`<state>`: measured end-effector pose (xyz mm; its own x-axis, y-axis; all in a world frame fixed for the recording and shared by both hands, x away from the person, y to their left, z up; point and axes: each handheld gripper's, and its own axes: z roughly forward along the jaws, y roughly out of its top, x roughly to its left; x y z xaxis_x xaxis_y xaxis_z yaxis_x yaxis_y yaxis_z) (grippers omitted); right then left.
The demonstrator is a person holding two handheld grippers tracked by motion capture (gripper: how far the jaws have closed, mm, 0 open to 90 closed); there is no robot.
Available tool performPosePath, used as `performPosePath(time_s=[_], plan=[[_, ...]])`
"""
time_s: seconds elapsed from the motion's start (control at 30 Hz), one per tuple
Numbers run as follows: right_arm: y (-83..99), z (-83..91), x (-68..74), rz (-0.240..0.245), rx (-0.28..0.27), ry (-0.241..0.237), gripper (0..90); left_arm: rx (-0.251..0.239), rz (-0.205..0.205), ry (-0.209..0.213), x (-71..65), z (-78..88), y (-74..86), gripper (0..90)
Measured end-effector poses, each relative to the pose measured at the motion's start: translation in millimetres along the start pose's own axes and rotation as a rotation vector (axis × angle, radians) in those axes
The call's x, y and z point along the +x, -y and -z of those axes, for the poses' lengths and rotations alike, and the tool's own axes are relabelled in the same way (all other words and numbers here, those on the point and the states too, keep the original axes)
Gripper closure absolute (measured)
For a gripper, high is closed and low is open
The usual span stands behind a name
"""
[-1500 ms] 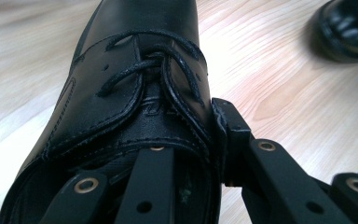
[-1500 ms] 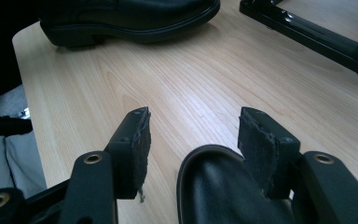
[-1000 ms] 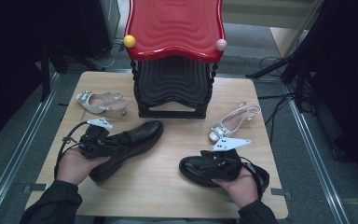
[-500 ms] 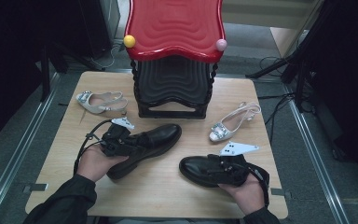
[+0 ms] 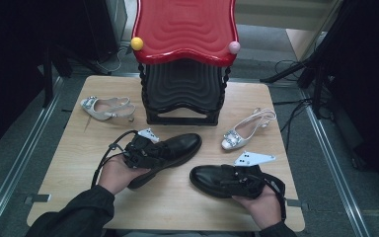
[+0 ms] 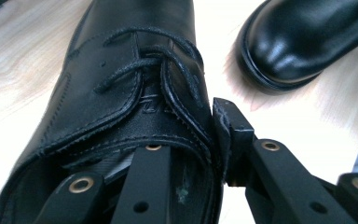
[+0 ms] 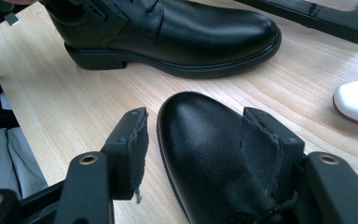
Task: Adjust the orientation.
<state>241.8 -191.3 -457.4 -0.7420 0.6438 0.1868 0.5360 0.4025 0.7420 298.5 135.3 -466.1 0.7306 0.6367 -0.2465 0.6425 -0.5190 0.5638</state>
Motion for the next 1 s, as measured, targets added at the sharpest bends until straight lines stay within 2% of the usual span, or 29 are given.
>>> performPosePath(time_s=[0.2, 0.3, 0.5, 0.67, 0.7, 0.83, 0.93, 1.0], plan=[[-0.7, 0.7, -0.6, -0.004, -0.01, 0.003, 41.0, 0.003, -0.015, 0.018, 0.7, 6.2, 2.6, 66.5], [-0.7, 0.5, -0.6, -0.003, -0.008, 0.003, 41.0, -0.007, -0.023, 0.014, 1.5, 18.2, 4.3, 63.2], [-1.0, -1.0, 0.4, 0.001, -0.001, -0.001, 41.0, -0.022, -0.022, -0.011, 7.9, 44.2, 7.7, 62.7], [-1.4, -1.9, 1.2, 0.001, 0.002, -0.003, 41.0, -0.072, 0.011, -0.018, 22.1, 65.9, 12.0, 70.8], [-1.5, -2.2, 1.4, 0.003, 0.001, -0.002, 41.0, -0.081, 0.022, -0.034, 26.3, 70.9, 13.9, 72.8], [-4.7, -7.6, 4.7, -0.005, -0.011, -0.011, 41.1, -0.086, 0.057, -0.062, 43.0, 80.6, 21.6, 80.5], [-9.1, -16.9, 7.8, -0.013, -0.019, -0.024, 41.2, -0.102, 0.091, -0.06, 53.8, 84.5, 28.4, 84.0], [-12.2, -23.9, 10.7, -0.005, -0.012, -0.024, 41.3, -0.109, 0.095, -0.06, 59.2, 84.9, 32.6, 84.1]])
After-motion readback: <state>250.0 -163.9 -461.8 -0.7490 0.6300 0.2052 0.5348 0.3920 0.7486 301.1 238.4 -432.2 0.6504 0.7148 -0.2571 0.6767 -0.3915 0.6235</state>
